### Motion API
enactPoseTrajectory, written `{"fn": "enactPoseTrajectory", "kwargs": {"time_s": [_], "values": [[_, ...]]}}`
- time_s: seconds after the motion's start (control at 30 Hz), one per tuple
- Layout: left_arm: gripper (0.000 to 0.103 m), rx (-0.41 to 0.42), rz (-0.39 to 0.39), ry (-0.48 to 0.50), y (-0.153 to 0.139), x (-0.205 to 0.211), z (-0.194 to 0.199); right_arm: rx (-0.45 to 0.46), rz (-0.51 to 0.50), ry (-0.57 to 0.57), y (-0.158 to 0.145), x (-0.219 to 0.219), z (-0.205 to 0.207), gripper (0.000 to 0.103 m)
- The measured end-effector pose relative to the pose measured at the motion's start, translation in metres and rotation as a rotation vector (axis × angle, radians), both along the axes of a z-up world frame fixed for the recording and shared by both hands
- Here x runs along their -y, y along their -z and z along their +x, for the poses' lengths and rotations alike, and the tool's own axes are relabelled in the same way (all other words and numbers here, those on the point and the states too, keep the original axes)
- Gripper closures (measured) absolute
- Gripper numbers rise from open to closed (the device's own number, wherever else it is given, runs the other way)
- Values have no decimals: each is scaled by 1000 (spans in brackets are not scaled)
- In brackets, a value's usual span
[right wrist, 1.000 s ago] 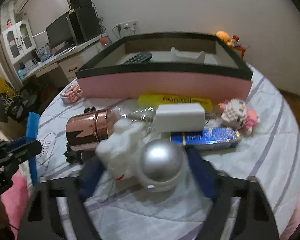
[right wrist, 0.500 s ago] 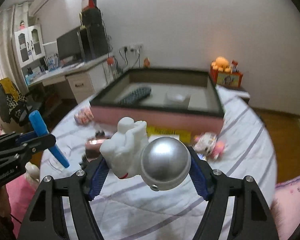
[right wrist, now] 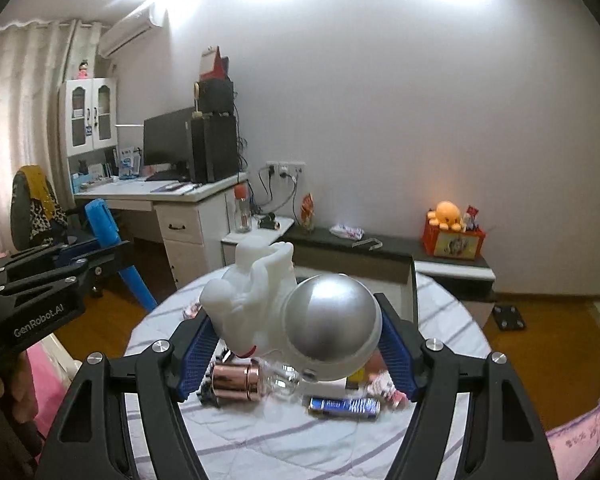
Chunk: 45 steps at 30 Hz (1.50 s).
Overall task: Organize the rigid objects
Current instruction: 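Lower the highlighter and figurine into the pink box and open both tools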
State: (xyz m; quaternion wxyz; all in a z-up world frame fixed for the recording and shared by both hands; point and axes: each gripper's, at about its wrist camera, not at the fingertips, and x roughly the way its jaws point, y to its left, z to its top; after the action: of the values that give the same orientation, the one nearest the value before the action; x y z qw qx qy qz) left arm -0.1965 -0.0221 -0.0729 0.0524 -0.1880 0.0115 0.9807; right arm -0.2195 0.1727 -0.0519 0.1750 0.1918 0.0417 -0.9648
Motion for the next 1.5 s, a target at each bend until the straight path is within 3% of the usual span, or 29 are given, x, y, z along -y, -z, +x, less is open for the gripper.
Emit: {"fn": "enactPoseTrajectory", "kwargs": {"time_s": [0.33,0.6,0.87,1.07,1.27,1.4,1.5], "values": [[77,-71,-29,-35,-25,-17,-22,-64,-15,-8,-15,-6,-13,29],[77,-68,-63,-17,-28,-40,-71,-71,-27,3,-16,-15,-54,29],[76,70,-115,26,17,-65,-156,0,-21,25,10,-21,-114,29],[76,211,-160,55,66,-85,-207,115,-10,40,51,-23,-164,29],[76,302,-170,53,104,-92,-231,215,14,53,86,-26,-192,29],[75,323,-174,42,114,-93,-234,257,20,62,103,-30,-200,29],[59,317,-178,16,111,-90,-231,257,13,76,102,-33,-199,25]]}}
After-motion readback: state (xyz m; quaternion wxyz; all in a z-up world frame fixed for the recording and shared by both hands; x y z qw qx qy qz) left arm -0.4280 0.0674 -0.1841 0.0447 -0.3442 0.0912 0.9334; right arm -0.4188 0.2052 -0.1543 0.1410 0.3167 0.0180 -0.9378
